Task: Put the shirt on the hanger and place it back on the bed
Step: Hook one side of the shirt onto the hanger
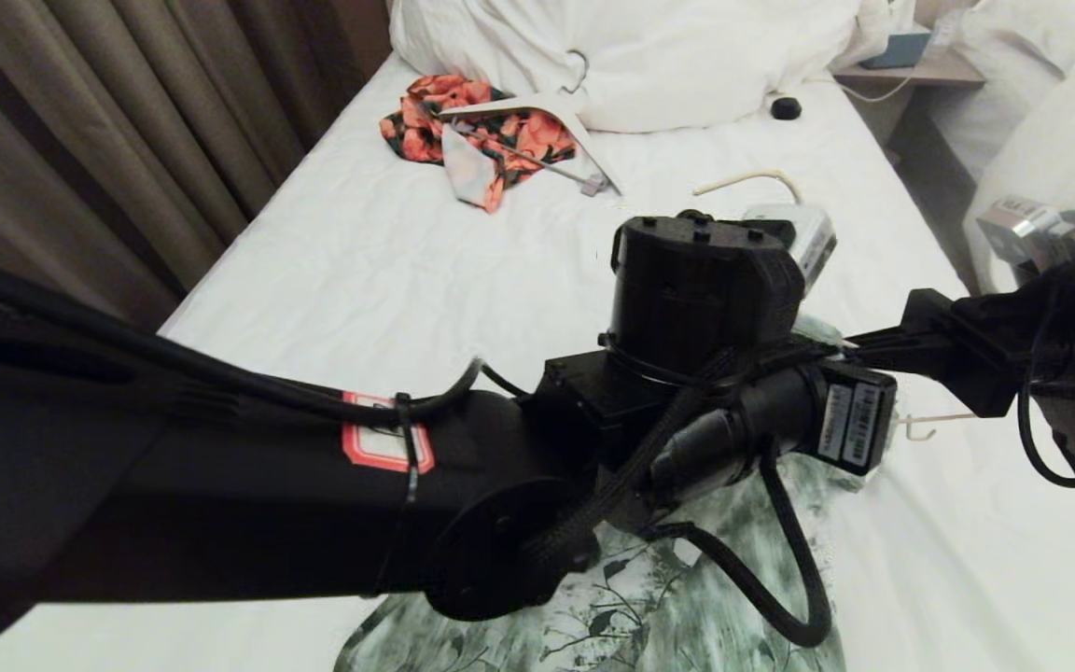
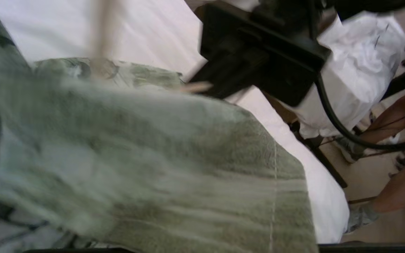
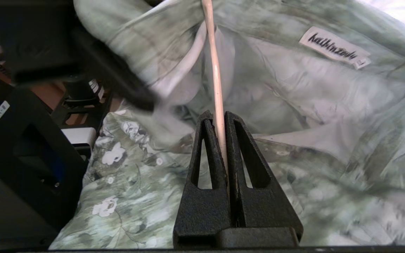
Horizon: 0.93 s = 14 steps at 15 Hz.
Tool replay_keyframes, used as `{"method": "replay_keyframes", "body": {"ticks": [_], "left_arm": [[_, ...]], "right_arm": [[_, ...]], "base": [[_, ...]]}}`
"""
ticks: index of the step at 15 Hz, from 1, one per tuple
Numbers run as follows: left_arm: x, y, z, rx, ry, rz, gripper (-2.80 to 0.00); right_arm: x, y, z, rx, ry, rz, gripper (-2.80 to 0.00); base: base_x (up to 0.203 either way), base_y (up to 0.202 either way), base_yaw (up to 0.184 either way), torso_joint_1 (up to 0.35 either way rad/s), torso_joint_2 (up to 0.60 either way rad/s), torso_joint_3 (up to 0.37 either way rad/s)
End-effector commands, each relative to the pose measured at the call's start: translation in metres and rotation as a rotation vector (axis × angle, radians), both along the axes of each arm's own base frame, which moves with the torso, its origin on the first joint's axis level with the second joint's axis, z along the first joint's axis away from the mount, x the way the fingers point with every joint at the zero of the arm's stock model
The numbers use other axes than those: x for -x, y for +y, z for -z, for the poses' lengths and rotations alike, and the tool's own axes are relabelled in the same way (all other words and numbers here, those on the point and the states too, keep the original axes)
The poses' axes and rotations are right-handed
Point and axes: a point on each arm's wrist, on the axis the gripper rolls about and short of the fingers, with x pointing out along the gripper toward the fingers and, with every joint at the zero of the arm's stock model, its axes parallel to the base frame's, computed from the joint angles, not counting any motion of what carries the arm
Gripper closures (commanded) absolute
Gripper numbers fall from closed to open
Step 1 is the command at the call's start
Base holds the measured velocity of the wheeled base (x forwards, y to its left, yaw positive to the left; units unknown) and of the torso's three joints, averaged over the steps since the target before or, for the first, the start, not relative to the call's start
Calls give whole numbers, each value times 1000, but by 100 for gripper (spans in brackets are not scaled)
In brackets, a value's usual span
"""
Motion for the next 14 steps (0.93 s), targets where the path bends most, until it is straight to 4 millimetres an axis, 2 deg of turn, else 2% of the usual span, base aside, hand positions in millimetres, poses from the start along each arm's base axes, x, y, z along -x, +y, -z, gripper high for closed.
{"method": "replay_keyframes", "body": {"ticks": [1, 2, 3, 4, 8, 11, 14], "left_arm": [[2, -8, 9, -24, -3, -1, 0], [2, -8, 10, -31, -13, -4, 0], [2, -8, 10, -36, -18, -3, -86], [2, -7, 10, -41, -27, -3, -280], [6, 3, 14, -84, -45, 2, -280], [15, 21, 19, -129, -42, 4, -280], [24, 38, 35, -195, -11, 11, -280]], "right_arm": [[2, -2, 2, -6, 6, 1, 0], [3, -2, 3, -6, 6, 1, 0], [3, -2, 3, -6, 4, 1, 0], [3, -1, 5, -7, 9, -3, 0], [6, 6, 5, -6, 10, -24, 0], [7, 4, 3, -6, 5, -17, 0], [8, -2, -1, -5, -10, 1, 0]], "base": [[0, 0, 0, 0, 0, 0], [0, 0, 0, 0, 0, 0], [0, 0, 0, 0, 0, 0], [0, 0, 0, 0, 0, 0], [0, 0, 0, 0, 0, 0], [0, 0, 0, 0, 0, 0], [0, 0, 0, 0, 0, 0]]}}
